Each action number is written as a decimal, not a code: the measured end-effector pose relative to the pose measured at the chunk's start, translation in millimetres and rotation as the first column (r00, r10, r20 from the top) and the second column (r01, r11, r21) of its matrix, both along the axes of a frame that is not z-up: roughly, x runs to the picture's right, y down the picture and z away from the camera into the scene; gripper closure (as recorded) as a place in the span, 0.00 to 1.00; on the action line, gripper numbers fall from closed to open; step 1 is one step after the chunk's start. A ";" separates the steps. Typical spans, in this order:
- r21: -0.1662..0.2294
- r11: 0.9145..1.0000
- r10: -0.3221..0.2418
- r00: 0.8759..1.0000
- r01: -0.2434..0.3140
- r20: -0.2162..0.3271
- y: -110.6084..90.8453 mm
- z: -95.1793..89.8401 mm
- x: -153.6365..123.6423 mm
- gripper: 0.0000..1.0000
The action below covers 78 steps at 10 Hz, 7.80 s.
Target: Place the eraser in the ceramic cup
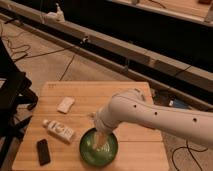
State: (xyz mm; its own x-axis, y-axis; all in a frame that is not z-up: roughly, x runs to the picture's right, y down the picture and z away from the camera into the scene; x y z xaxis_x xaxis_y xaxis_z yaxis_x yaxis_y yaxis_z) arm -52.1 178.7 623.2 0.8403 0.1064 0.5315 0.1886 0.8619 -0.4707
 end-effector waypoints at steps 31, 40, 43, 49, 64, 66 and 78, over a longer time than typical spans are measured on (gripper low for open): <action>0.119 0.677 -0.590 0.438 0.727 0.678 101.7 40.3 -259.8 0.20; 0.145 0.704 -0.548 0.402 0.695 0.734 129.1 119.6 -293.8 0.20; 0.133 0.714 -0.528 0.403 0.688 0.748 141.5 127.8 -295.3 0.28; 0.169 0.758 -0.533 0.450 0.630 0.716 133.4 120.5 -282.6 0.90; -0.046 0.957 -0.253 0.905 0.286 0.343 21.6 38.0 -83.2 1.00; -0.057 0.971 -0.208 0.934 0.233 0.290 5.5 34.8 -56.5 1.00; -0.033 0.997 -0.060 0.988 0.065 0.139 -80.4 70.7 20.6 1.00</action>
State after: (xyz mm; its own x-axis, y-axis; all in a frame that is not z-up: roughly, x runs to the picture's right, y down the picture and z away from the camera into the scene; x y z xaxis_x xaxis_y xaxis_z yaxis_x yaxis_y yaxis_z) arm -31.5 98.3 693.8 0.7646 0.0780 0.6397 0.3071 0.8286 -0.4681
